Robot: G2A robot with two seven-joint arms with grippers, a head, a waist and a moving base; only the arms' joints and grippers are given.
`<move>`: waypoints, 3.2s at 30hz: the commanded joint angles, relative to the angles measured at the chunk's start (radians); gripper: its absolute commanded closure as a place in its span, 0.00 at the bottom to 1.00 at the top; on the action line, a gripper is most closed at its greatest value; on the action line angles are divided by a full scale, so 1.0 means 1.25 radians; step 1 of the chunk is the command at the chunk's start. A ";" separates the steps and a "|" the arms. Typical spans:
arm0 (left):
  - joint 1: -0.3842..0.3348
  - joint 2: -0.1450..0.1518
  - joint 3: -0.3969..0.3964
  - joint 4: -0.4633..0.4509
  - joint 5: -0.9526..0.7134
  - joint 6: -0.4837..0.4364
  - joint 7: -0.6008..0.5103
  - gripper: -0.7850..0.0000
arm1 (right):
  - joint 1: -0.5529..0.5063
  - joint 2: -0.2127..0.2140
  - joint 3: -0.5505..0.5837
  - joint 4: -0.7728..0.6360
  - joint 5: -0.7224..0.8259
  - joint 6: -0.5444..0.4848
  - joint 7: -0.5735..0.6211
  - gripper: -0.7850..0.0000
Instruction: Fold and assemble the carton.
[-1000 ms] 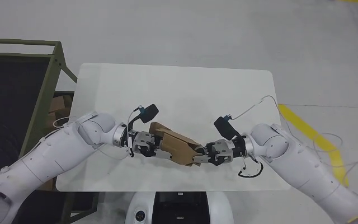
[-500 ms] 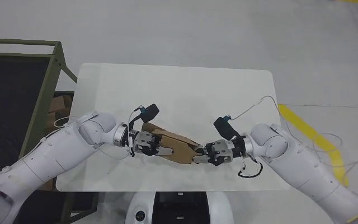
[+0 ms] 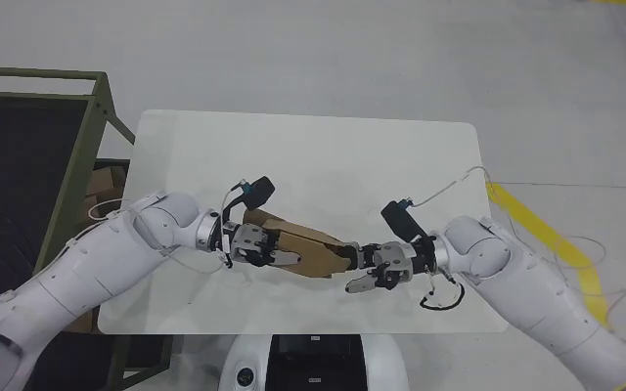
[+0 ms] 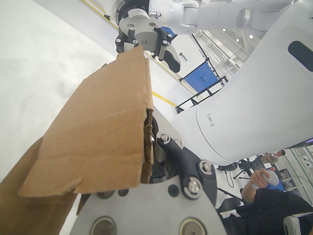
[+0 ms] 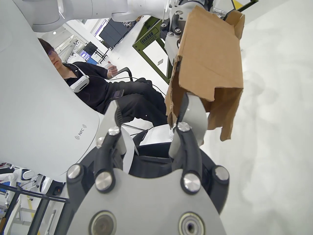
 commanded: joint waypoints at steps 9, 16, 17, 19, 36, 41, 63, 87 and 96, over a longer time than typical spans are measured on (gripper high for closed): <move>0.049 0.000 -0.060 -0.012 -0.024 0.000 0.000 1.00 | -0.157 0.025 0.154 -0.072 -0.202 0.000 -0.178 0.00; 0.061 -0.001 -0.071 -0.009 -0.025 0.000 0.000 1.00 | -0.240 0.039 0.205 -0.110 -0.296 0.000 -0.278 0.00; 0.061 -0.001 -0.071 -0.009 -0.025 0.000 0.000 1.00 | -0.240 0.039 0.205 -0.110 -0.296 0.000 -0.278 0.00; 0.061 -0.001 -0.071 -0.009 -0.025 0.000 0.000 1.00 | -0.240 0.039 0.205 -0.110 -0.296 0.000 -0.278 0.00; 0.088 -0.010 -0.084 -0.030 -0.095 0.011 -0.011 1.00 | -0.307 0.023 0.266 -0.185 -0.520 0.000 -0.471 0.00; 0.089 -0.009 -0.085 -0.034 -0.117 0.014 -0.014 1.00 | -0.307 0.023 0.266 -0.185 -0.520 0.000 -0.471 0.00; 0.129 -0.020 -0.125 -0.062 -0.044 0.046 0.028 1.00 | -0.242 0.013 0.175 -0.147 -0.363 0.125 -0.230 1.00; 0.178 -0.028 -0.190 -0.072 -0.039 0.021 0.015 1.00 | -0.252 0.005 0.189 -0.121 -0.307 0.195 -0.227 1.00; 0.186 -0.030 -0.196 -0.075 -0.065 0.015 -0.015 1.00 | -0.258 0.001 0.200 -0.123 -0.303 0.211 -0.241 1.00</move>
